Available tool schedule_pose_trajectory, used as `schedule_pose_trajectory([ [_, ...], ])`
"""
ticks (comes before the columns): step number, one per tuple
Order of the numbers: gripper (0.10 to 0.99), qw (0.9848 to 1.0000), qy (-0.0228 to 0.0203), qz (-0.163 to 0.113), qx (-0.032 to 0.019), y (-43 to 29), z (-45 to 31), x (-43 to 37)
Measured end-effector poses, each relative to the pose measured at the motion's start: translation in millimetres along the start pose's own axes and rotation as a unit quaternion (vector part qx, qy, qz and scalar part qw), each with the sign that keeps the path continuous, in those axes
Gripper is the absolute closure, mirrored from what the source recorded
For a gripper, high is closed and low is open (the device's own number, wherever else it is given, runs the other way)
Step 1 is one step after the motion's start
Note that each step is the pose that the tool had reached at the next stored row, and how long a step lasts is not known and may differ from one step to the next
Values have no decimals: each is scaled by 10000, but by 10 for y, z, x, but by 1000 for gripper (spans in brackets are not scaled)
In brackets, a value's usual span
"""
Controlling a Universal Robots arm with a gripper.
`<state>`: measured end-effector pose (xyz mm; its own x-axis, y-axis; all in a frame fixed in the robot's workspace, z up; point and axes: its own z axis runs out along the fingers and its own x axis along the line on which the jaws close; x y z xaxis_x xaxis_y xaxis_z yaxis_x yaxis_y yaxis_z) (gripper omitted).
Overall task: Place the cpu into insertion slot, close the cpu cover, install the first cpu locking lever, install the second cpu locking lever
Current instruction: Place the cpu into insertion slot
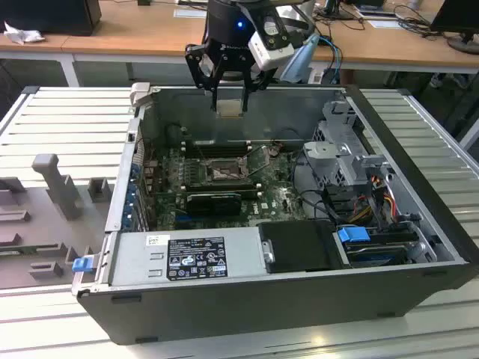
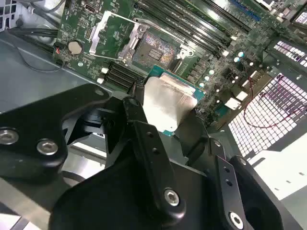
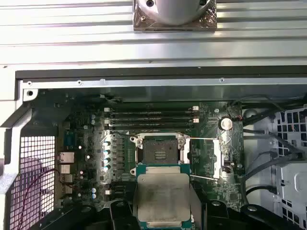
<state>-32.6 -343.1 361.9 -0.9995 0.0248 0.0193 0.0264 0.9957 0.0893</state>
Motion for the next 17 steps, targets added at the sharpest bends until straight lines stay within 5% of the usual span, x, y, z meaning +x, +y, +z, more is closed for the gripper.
schedule_pose_trajectory([
  [4,557,9992,-34,388,-5,0,3,0],
  [17,557,9988,-43,481,-7,-2,21,0],
])
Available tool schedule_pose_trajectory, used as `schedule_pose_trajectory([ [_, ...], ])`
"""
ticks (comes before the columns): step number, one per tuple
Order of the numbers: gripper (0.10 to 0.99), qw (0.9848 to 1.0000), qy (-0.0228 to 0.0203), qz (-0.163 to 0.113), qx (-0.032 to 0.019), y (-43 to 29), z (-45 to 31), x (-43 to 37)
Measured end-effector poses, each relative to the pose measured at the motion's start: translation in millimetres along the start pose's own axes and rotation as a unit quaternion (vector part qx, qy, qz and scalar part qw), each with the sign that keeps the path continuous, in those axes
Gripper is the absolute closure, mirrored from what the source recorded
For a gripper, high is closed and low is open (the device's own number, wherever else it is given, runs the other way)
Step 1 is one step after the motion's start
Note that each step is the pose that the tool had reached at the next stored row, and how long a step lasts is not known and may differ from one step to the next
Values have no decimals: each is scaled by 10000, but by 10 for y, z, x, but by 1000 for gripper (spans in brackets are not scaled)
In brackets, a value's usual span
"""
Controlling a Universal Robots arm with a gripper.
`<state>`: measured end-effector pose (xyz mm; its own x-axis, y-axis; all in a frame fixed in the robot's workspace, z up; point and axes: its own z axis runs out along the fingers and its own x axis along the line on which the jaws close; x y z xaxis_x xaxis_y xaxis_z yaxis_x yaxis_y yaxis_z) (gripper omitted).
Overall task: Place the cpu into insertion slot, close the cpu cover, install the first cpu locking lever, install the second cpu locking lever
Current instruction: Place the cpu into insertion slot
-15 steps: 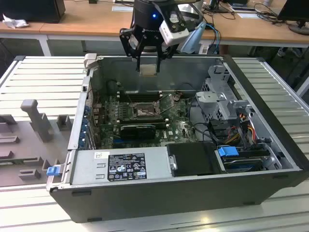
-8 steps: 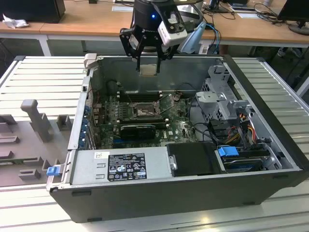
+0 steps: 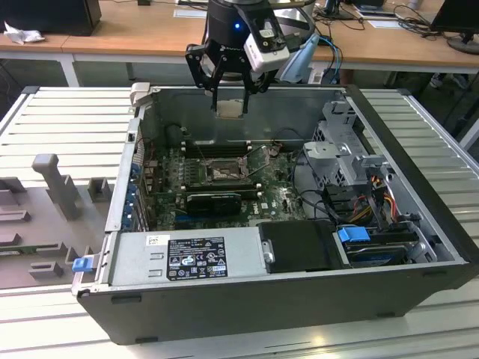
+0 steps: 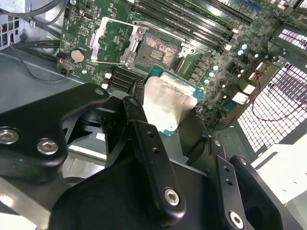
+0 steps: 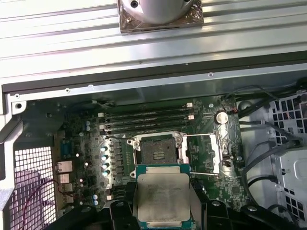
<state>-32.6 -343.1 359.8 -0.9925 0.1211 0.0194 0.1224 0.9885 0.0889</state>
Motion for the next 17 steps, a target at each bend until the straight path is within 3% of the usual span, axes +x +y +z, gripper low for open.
schedule_pose_trajectory([
  [11,557,9999,5,100,2,-2,26,-1],
  [17,557,9995,-13,309,-3,-2,28,-1],
])
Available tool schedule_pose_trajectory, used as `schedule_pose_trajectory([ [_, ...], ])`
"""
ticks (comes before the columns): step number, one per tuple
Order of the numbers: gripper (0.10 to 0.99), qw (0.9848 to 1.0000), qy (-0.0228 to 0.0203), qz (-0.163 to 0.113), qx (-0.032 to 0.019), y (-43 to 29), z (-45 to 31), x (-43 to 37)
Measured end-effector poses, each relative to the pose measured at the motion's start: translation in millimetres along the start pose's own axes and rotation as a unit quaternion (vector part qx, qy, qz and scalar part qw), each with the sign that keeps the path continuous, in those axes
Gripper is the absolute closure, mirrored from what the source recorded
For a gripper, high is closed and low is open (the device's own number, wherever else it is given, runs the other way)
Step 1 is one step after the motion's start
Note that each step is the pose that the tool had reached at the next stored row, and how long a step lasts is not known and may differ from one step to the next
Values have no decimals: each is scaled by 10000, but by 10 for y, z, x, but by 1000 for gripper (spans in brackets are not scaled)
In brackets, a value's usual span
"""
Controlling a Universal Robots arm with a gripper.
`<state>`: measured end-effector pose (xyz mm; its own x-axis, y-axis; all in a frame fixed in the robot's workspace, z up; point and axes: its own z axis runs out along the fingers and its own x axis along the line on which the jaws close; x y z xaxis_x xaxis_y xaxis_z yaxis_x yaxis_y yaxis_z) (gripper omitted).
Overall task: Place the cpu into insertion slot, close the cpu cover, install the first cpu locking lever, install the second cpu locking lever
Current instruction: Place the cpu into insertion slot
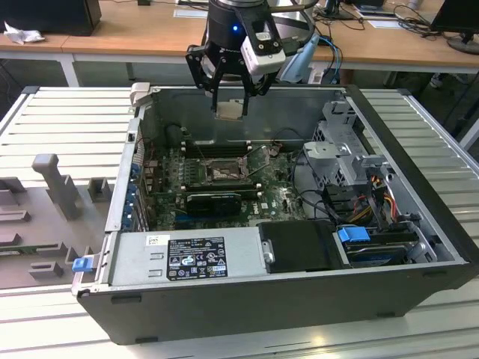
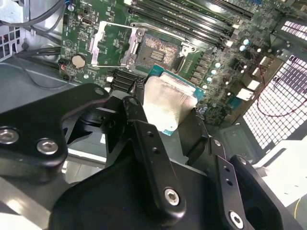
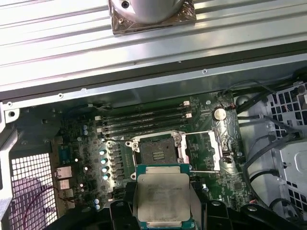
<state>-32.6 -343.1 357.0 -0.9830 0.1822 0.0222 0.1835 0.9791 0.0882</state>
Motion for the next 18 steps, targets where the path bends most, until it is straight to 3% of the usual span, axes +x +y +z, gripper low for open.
schedule_pose_trajectory([
  [18,557,9990,-39,440,-9,-1,4,0],
])
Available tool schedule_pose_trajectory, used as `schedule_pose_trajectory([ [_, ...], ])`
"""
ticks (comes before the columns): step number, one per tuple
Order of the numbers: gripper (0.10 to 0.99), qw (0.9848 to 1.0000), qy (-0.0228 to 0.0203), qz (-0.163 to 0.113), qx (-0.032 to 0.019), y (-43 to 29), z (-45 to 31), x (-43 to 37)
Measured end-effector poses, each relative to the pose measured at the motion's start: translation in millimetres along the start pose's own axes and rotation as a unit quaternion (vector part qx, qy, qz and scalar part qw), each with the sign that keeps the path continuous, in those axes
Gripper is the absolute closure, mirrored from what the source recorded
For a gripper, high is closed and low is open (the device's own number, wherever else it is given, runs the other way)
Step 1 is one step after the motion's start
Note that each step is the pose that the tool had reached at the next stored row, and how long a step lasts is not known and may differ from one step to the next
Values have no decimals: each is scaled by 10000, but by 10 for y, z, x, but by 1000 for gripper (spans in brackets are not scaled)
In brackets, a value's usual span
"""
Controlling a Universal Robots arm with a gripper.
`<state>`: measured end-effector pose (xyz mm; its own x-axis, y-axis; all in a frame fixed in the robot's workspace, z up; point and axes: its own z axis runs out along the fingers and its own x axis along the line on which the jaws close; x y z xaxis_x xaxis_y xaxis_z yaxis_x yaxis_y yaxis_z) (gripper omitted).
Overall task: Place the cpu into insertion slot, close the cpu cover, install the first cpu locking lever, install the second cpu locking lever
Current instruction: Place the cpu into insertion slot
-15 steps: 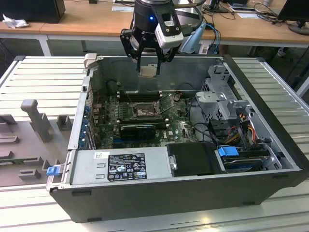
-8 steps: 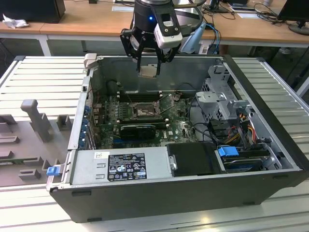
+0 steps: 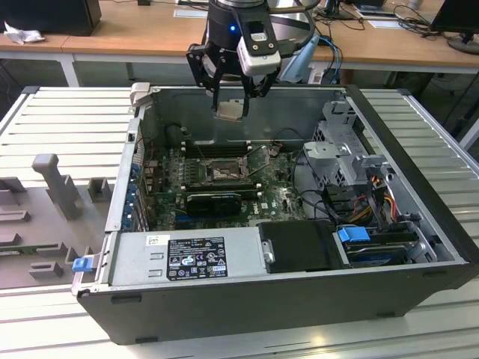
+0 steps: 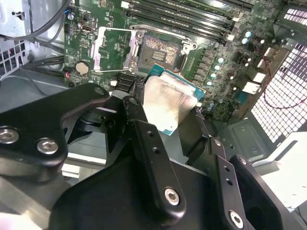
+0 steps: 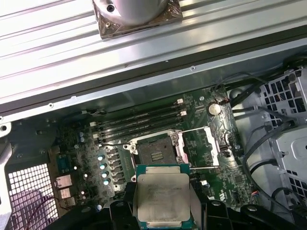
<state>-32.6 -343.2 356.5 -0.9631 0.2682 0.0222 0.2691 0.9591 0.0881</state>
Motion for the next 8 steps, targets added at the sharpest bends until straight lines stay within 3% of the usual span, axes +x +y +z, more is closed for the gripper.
schedule_pose_trajectory([
  [8,557,9998,-16,184,-4,0,2,0],
])
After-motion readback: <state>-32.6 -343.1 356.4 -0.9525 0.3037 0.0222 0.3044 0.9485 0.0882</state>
